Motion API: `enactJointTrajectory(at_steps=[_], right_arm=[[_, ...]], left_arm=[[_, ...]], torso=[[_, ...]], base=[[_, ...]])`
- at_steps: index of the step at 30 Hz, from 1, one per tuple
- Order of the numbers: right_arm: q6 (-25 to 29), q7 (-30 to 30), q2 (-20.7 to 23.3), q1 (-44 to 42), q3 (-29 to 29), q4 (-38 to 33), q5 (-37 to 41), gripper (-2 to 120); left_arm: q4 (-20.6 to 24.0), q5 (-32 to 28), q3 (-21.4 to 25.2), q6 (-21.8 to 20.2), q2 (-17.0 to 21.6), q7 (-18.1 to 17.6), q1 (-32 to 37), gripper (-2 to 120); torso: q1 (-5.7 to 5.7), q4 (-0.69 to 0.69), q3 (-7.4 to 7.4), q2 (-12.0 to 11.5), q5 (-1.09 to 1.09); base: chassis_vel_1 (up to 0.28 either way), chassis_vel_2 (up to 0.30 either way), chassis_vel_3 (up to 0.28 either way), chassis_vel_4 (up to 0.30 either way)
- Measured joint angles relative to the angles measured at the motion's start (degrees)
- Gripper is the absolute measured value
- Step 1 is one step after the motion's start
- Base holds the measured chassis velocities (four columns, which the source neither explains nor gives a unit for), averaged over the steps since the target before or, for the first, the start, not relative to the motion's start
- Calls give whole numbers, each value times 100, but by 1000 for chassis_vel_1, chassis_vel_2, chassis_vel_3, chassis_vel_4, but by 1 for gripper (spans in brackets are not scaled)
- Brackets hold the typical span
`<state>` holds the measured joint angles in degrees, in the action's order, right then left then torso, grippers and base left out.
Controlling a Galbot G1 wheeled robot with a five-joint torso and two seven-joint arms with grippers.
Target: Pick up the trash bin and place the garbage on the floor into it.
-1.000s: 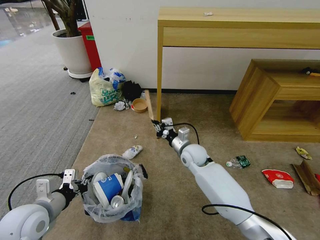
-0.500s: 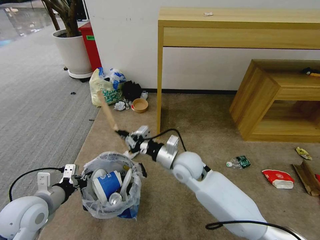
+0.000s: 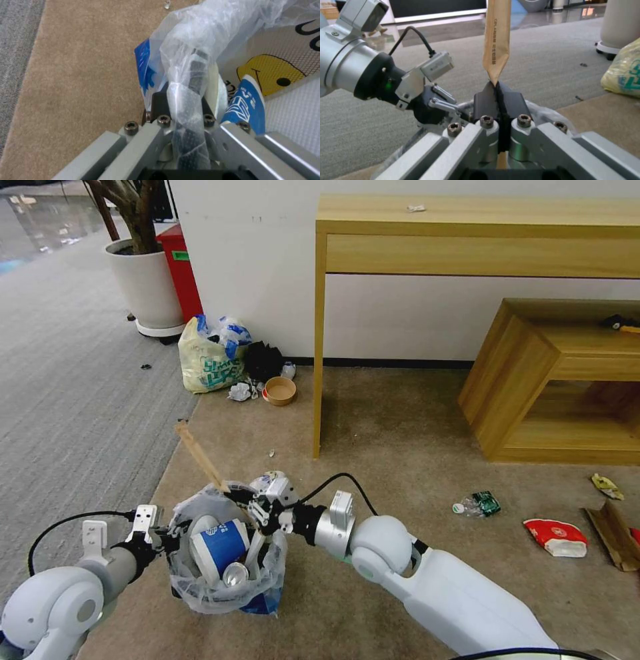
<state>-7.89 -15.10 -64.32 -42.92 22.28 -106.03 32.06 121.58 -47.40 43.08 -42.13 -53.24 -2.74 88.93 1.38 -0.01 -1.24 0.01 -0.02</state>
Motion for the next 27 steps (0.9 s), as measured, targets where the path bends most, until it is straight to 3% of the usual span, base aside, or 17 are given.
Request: enactJointTrajectory(at_steps=[7,10,13,17,20,23,27], right_arm=[[66,1,-158,-33,109,177,-211,0],[91,13,-140,-124,136,226,-307,9],[163,44,-78,-301,139,272,-451,25],[184,77,-32,-406,135,272,-478,33],[203,112,116,-579,77,206,-502,49],[205,127,162,-624,53,173,-503,55],[208,217,287,-773,-130,22,-505,73]], left_arm=[[16,-59,1,0,0,-1,11,0],[17,-62,23,0,-3,1,23,0],[19,-63,39,0,-21,15,44,0],[25,-63,48,0,-25,26,53,0],[26,-61,80,0,-25,43,74,0],[26,-57,87,0,-25,49,82,0],[32,5,91,0,-87,82,113,0]], torso=[[0,1,0,0,0],[0,1,0,0,0],[0,0,0,-1,0],[0,1,0,-1,1],[0,0,0,-1,0],[0,0,0,-1,0],[0,0,0,-1,1]], base=[[0,0,0,0],[0,0,0,0],[0,0,0,0],[0,0,0,0],[0,0,0,0],[0,0,0,0],[0,0,0,0]])
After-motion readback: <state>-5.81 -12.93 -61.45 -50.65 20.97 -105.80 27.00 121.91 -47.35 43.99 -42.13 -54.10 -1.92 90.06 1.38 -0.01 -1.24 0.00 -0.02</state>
